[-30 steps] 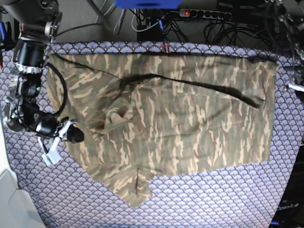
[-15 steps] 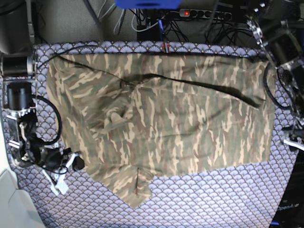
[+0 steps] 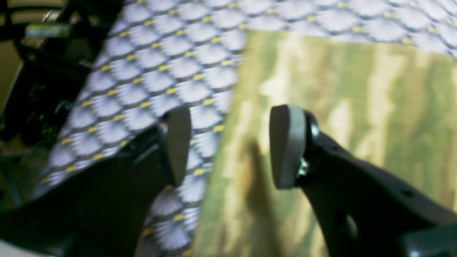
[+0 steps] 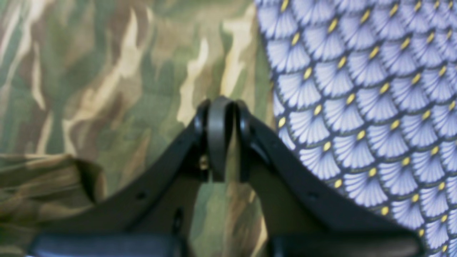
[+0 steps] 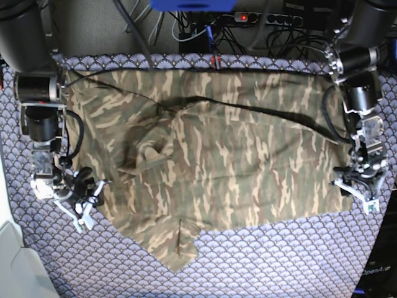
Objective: Fold the T-shirt properly
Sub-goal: 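Move both grippers down to the shirt's hem corners, then grasp the hem corners with both grippers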
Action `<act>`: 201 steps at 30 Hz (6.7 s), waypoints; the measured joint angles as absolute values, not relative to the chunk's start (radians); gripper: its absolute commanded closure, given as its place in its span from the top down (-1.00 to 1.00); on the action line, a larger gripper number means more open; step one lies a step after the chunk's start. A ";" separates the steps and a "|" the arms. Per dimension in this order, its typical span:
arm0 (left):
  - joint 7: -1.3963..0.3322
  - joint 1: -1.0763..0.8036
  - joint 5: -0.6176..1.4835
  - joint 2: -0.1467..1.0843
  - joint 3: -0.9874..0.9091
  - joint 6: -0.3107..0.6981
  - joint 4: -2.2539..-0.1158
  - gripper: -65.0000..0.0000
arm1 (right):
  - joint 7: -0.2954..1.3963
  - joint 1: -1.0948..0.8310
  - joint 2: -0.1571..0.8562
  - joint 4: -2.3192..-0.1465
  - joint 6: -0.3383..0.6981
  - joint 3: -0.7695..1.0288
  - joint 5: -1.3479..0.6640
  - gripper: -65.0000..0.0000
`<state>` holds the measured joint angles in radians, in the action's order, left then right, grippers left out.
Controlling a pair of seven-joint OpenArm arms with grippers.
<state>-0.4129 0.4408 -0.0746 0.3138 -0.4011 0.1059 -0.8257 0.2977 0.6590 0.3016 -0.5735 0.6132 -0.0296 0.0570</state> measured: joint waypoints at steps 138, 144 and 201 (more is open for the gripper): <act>0.056 0.562 -0.067 0.299 -0.393 -0.056 -0.320 -0.25 | -0.080 0.667 0.282 -0.284 0.620 0.159 0.179 -1.00; 0.025 0.564 -0.071 0.281 -0.393 -0.052 -0.329 -0.93 | -0.080 0.667 0.282 -0.284 0.620 0.159 0.178 -1.00; -0.381 0.548 -0.062 0.318 -0.398 0.049 -0.536 -0.02 | -0.080 0.667 0.282 -0.284 0.620 0.156 0.179 -1.00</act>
